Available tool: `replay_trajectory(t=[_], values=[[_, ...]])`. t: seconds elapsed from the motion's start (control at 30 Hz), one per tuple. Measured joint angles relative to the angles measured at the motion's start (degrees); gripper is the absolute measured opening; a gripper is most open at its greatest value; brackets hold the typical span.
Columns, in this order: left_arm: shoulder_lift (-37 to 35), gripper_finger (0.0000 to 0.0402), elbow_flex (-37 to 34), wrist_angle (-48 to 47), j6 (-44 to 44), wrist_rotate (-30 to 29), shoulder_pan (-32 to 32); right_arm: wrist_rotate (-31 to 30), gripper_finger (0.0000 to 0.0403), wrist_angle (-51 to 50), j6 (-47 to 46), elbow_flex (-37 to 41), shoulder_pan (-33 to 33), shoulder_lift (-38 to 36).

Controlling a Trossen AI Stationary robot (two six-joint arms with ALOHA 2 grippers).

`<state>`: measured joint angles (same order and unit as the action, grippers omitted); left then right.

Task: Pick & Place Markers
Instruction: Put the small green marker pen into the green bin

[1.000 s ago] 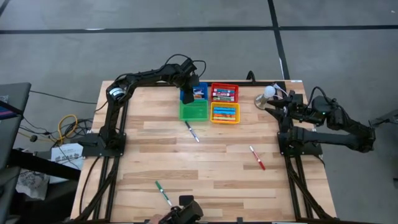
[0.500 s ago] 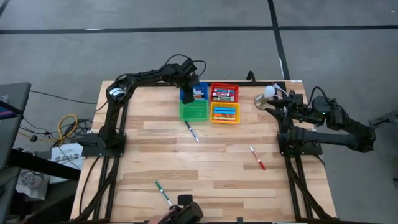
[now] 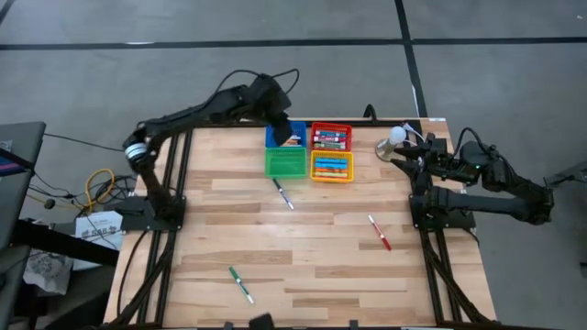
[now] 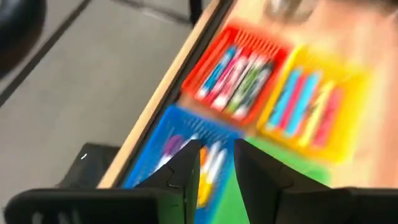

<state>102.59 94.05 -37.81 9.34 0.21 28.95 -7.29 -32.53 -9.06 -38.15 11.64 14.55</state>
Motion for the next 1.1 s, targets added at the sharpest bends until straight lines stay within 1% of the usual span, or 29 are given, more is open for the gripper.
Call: replay_trajectory(t=[0.13,0.3,0.43,0.67,0.87,0.97,1.1], values=[[-6.14,0.0097,-0.01,0.12,-7.83,0.23,-4.28,-0.02,0.0170,-0.02,0.02,0.00,0.00,0.00],[-12.08,0.0097,-0.01,0.23,-16.65,0.17,-11.60,-0.02,0.0170,-0.03,0.02,0.00,0.00,0.00],[-14.86,0.0097,0.00,0.16,-23.46,-2.57,-19.06,-0.02,0.0170,-0.06,0.02,0.00,0.00,0.00],[-15.32,0.0097,-0.05,0.14,-36.46,-12.42,-31.77,-0.02,0.0170,-0.09,0.02,0.00,0.00,0.00],[-14.72,0.0097,-0.04,0.11,-49.44,-20.35,-40.30,-0.02,0.0170,-0.20,0.01,0.00,0.00,0.00],[-14.47,0.0097,-0.05,0.15,-57.40,-22.91,-43.40,-0.02,0.0170,-0.20,0.02,0.00,0.00,0.00],[-13.16,0.0097,-0.08,0.12,-70.19,-24.01,-46.92,-0.02,0.0170,-0.17,0.02,0.00,0.00,0.00]])
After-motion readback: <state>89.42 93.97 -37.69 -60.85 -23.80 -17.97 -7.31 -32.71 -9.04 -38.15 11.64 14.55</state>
